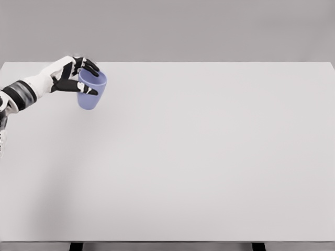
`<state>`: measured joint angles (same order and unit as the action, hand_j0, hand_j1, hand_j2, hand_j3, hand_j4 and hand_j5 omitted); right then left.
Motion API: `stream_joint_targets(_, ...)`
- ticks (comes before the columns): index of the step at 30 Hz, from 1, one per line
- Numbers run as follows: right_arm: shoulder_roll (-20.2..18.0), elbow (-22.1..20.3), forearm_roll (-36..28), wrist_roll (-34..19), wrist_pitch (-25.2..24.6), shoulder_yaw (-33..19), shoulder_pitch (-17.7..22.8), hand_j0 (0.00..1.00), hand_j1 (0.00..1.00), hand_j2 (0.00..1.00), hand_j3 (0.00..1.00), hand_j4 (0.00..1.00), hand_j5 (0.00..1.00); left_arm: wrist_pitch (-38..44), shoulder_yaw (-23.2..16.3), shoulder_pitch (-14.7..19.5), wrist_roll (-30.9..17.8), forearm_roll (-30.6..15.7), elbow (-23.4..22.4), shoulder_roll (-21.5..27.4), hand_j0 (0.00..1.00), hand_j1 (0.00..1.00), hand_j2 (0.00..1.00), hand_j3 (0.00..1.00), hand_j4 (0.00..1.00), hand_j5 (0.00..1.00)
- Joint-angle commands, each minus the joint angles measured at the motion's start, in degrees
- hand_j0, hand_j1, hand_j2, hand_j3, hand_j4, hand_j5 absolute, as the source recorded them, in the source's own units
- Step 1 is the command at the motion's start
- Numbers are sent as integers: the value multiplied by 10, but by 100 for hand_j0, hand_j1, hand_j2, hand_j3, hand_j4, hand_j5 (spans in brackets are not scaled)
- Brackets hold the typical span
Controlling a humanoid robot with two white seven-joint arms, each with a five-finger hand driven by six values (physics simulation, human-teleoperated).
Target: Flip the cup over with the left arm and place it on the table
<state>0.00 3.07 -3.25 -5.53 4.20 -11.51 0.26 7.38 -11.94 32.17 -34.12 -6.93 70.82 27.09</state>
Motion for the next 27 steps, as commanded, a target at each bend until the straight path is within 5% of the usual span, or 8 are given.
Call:
stream_joint_targets(1,0,0,0,0,0,0,0,100,100,100,100,100,100,-13,7,-1,13,-5,-1,-5,46,46,46,46,46,46)
stream_joint_targets(8,0,0,0,0,0,0,0,100,100,100,100,100,100,-61,9,-18,39,-5,-3,-18,46,46,46,46,46,46)
stream_joint_targets(17,0,0,0,0,0,0,0,100,100,100,100,100,100,-109,9,-48,170,-5,-3,-31,46,46,46,46,46,46)
stream_joint_targets(22,0,0,0,0,0,0,0,100,100,100,100,100,100,-133,9,-52,178,-5,-4,-34,46,46,46,46,46,46)
stream_joint_targets(27,0,0,0,0,0,0,0,100,100,100,100,100,100,-149,7,-71,248,-5,-4,-46,46,46,46,46,46,46)
